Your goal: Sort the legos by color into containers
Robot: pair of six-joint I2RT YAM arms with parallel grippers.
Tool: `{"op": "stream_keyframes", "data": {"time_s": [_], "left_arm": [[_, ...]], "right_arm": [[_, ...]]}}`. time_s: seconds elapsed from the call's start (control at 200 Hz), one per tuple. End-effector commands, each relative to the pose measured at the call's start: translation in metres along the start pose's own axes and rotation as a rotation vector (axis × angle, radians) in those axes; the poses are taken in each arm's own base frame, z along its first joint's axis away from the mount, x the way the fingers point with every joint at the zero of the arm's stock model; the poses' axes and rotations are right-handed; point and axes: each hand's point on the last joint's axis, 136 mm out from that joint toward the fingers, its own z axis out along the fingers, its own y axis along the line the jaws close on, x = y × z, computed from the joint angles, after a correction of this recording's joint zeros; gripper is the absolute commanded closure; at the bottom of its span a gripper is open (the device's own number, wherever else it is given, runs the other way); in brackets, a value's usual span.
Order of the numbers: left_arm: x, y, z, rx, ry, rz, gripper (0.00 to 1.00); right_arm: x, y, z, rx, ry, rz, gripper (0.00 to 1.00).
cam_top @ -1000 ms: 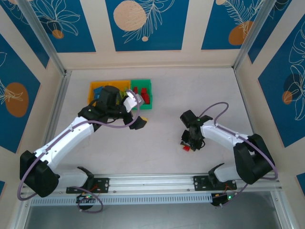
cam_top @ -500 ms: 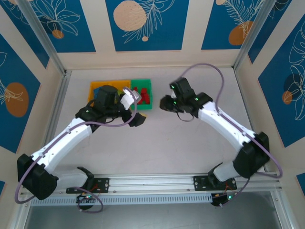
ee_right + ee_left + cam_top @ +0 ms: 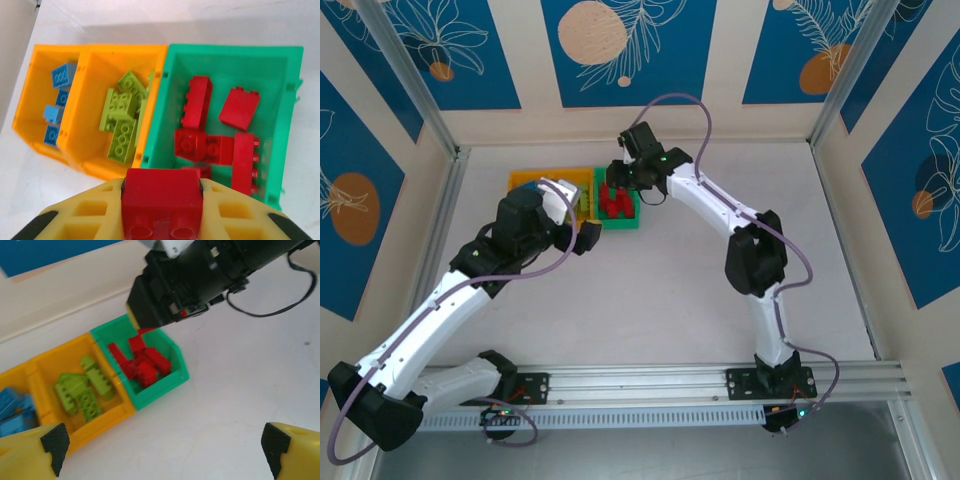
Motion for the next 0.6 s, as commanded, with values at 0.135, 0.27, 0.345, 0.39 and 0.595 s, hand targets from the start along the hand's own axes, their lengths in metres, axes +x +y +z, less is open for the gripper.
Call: {"op": "stream_keyframes", "data": {"time_s": [0.135, 0.27, 0.345, 0.39, 0.595], "left_arm": [[0.03, 0.047, -0.002, -0.289, 0.094, -0.123, 0.0], [0.037, 0.061, -0.003, -0.371, 0.092, -0.134, 0.0], [0.043, 0.073, -0.003, -0.451, 0.087, -0.128, 0.0], [0.047, 0.079, -0.001, -0.478, 0.086, -0.109, 0.0], [0.054, 0.091, 0.002, -0.461, 0.004, -0.103, 0.0]], "right_arm": [[-0.009, -0.019, 0.036, 0.03, 0.073, 0.017, 0.58], [-0.026, -0.012, 0.016, 0.032, 0.054, -0.009, 0.39], [-0.038, -0.011, -0.01, 0.036, 0.022, -0.014, 0.38], [-0.042, -0.013, -0.029, 0.037, 0.007, -0.009, 0.37], [-0.024, -0.039, -0.122, 0.098, -0.118, -0.056, 0.32]]}}
